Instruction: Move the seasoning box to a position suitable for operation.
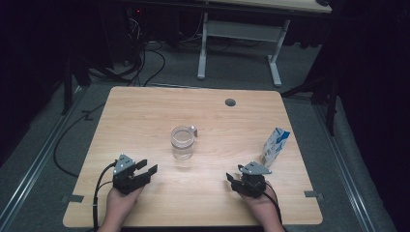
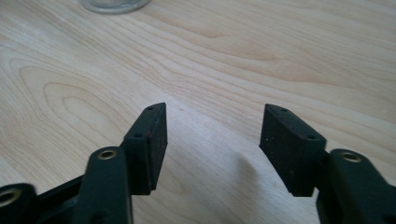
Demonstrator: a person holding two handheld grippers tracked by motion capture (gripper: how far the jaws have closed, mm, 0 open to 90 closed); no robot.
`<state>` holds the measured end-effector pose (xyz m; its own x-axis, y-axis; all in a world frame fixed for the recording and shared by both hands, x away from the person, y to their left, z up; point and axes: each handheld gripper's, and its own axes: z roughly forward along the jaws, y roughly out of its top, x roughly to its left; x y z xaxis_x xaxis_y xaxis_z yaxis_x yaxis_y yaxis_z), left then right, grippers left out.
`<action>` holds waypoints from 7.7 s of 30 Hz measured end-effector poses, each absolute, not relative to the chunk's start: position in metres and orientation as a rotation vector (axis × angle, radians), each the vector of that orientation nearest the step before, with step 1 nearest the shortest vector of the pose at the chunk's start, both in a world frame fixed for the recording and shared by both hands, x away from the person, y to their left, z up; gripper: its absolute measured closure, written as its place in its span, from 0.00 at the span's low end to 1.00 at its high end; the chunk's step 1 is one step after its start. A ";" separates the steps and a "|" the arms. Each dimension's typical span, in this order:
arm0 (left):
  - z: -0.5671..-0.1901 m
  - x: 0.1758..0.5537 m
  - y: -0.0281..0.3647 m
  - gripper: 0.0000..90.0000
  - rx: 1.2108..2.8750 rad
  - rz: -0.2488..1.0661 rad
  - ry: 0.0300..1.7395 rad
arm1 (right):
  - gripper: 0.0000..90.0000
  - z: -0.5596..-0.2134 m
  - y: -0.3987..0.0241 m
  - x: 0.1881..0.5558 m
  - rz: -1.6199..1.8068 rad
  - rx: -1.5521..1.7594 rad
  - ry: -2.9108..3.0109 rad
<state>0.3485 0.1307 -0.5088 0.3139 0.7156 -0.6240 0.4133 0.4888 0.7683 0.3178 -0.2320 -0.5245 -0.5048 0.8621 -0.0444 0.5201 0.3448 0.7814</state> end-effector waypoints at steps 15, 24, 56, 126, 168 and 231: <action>-0.462 0.389 0.101 0.61 1.181 0.309 1.262 | 0.55 -0.522 -0.245 0.321 1.050 1.235 2.128; -0.440 0.406 0.081 0.60 1.193 0.354 1.214 | 0.55 -0.523 -0.241 0.322 1.052 1.224 2.134; -0.434 0.470 0.003 1.00 1.339 0.336 1.253 | 0.54 -0.525 -0.242 0.321 1.062 1.221 2.145; -0.487 0.401 0.085 1.00 1.262 0.372 1.280 | 0.67 -0.526 -0.226 0.313 1.033 1.130 2.167; -0.489 0.313 0.036 1.00 1.315 0.184 1.127 | 0.70 -0.524 -0.226 0.311 1.042 1.143 2.150; -0.471 0.348 0.056 0.76 1.216 0.270 1.113 | 0.96 -0.526 -0.210 0.319 1.112 1.217 2.096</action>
<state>0.3480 0.0558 -0.4705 0.4831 0.6939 -0.5340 0.3726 0.3890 0.8425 0.3190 -0.2104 -0.5261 -0.4959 0.8684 0.0006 0.4872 0.2776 0.8280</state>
